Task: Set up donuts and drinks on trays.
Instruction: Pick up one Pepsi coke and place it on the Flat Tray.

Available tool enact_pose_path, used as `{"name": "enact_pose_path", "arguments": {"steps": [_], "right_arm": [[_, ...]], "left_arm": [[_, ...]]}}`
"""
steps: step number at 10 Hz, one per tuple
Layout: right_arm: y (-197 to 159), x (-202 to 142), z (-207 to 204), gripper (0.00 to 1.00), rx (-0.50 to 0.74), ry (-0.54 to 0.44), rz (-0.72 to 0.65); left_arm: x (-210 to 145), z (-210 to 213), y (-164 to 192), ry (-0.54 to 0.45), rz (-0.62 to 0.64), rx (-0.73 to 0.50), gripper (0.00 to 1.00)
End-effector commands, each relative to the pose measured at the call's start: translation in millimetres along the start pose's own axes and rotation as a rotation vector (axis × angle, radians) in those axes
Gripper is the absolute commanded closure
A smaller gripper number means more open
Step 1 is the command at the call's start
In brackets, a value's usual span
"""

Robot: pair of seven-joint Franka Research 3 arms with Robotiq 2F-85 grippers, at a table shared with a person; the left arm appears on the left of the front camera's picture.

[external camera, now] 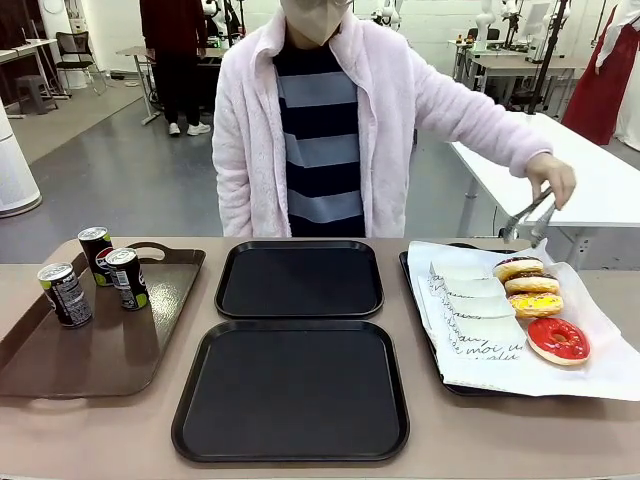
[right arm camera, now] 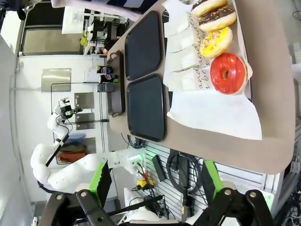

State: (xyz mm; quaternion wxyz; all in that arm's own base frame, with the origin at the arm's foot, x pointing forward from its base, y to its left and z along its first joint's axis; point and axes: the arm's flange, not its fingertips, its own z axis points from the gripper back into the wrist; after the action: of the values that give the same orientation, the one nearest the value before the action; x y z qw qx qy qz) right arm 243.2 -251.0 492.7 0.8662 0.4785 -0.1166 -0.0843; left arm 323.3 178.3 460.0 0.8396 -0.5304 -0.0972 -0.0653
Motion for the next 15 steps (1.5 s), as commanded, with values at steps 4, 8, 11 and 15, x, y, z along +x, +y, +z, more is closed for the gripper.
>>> {"name": "enact_pose_path", "arguments": {"steps": [4,8,11,15], "right_arm": [[-1,1,2,0.0,0.029,-0.006,0.005],[-1,1,2,0.0,0.029,-0.006,0.005],[-1,1,2,0.0,0.029,-0.006,0.005],[-1,1,2,0.0,0.029,-0.006,0.005]], "left_arm": [[0,-1,0,0.007,-0.002,-0.007,0.0],[4,-6,-43,0.093,-0.05,0.431,0.0],[42,-36,-106,0.19,-0.098,0.774,0.0],[90,-109,-96,0.196,-0.045,1.223,0.0]]}}
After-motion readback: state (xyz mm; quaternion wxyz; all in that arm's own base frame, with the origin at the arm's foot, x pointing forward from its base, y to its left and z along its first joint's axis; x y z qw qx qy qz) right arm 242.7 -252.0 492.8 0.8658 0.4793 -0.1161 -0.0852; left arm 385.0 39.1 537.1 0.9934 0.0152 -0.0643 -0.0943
